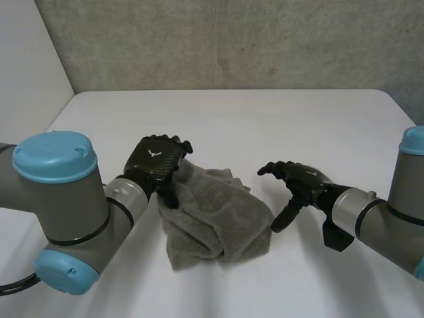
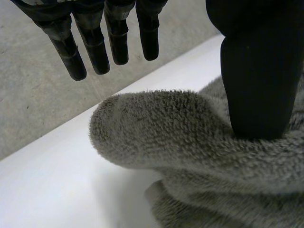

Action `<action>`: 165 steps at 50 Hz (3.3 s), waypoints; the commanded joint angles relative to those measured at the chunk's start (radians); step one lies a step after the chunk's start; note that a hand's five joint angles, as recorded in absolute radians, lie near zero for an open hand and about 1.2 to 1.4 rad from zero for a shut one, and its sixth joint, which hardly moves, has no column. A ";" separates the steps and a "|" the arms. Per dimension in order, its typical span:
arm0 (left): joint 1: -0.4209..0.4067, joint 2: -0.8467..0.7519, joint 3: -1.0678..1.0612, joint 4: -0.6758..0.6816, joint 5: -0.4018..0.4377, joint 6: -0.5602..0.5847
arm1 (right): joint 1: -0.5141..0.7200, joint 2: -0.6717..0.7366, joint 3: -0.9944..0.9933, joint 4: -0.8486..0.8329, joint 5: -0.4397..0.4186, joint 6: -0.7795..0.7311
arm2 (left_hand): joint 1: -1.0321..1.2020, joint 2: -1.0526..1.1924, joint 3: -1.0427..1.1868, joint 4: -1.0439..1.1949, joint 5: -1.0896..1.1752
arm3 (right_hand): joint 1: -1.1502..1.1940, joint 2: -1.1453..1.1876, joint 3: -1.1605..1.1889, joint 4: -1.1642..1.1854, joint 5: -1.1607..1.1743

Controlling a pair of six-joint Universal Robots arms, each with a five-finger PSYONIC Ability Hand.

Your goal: Fold the towel.

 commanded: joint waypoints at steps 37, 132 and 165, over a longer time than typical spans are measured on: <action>0.042 0.049 0.280 0.265 -0.211 -0.226 | 0.253 0.108 -0.632 -0.312 0.252 -0.596 | 1.045 1.044 1.044 1.045 1.044 | 1.160 1.141 1.138 1.136 1.166; 0.493 0.184 -0.162 -0.063 0.297 -0.218 | 0.362 0.043 -0.236 -0.039 0.115 -0.534 | -0.073 -0.074 -0.074 -0.073 -0.075 | 0.107 0.088 0.085 0.083 0.113; 0.527 0.149 -0.153 -0.060 0.293 -0.220 | 0.623 0.626 -0.946 0.064 0.193 -0.770 | -0.082 -0.083 -0.083 -0.082 -0.083 | 0.880 0.861 0.857 0.856 0.886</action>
